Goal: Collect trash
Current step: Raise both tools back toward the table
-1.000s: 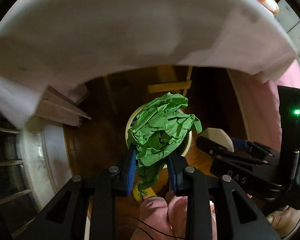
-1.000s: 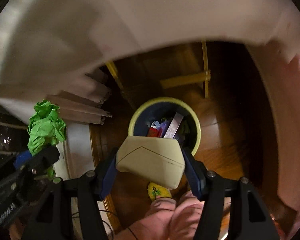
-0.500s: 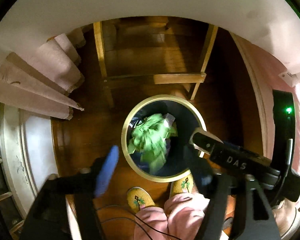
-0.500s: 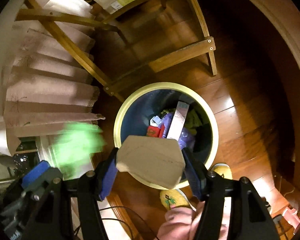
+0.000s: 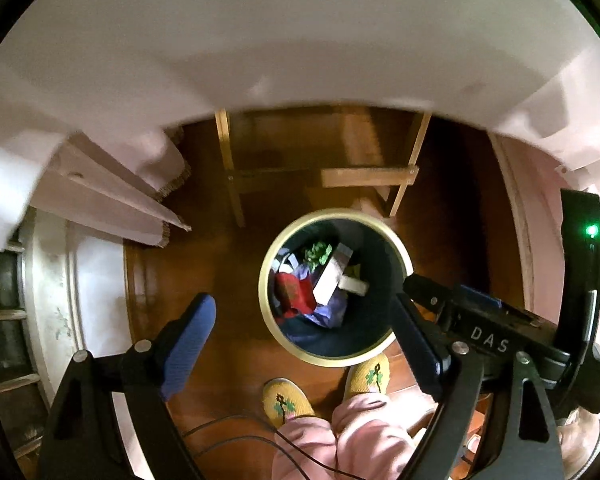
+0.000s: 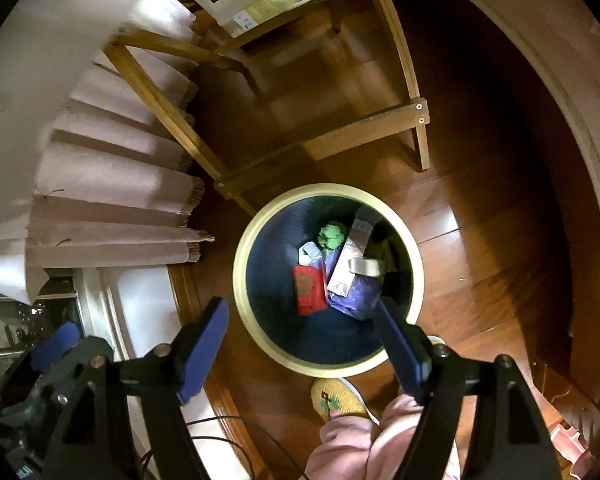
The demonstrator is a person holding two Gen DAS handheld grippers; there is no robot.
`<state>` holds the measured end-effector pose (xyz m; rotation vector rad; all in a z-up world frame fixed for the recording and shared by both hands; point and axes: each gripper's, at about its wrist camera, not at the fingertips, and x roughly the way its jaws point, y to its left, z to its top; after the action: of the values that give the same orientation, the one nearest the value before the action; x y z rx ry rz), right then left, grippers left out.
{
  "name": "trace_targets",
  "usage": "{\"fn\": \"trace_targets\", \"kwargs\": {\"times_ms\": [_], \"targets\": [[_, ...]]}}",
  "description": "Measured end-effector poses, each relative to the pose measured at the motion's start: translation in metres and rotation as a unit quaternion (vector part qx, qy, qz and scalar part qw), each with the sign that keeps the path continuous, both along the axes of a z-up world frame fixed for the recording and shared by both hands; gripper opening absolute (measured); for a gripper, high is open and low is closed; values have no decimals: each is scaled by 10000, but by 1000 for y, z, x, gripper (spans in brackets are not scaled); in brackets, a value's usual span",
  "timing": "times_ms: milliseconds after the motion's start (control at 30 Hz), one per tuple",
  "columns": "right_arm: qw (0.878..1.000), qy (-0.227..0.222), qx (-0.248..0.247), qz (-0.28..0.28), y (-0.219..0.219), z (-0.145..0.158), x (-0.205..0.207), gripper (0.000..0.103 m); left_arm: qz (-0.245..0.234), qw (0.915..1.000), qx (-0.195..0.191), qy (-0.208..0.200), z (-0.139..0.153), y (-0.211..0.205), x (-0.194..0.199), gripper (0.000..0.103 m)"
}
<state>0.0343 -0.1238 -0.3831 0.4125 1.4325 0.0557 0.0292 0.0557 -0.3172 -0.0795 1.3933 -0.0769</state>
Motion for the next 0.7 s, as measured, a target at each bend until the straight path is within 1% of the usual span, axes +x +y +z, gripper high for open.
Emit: {"fn": "trace_targets", "kwargs": {"times_ms": [100, 267, 433, 467, 533, 700], "targets": [[10000, -31, -29, 46, 0, 25, -4, 76, 2, 9999, -11, -112, 26, -1, -3, 87], [9998, -192, -30, 81, -1, 71, -11, 76, -32, 9994, -14, -335, 79, -2, -8, 88], [9989, -464, -13, 81, -1, 132, -20, 76, -45, 9980, -49, -636, 140, 1, -14, 88], [9985, -535, -27, 100, 0, 145, -22, 76, -77, 9973, -61, -729, 157, 2, -16, 91], [9975, -679, -72, 168, 1, 169, -27, 76, -118, 9959, -95, -893, 182, 4, -18, 94], [9941, -993, -235, 369, 8, 227, -38, 76, -269, 9919, -84, -1242, 243, 7, -22, 94]]}}
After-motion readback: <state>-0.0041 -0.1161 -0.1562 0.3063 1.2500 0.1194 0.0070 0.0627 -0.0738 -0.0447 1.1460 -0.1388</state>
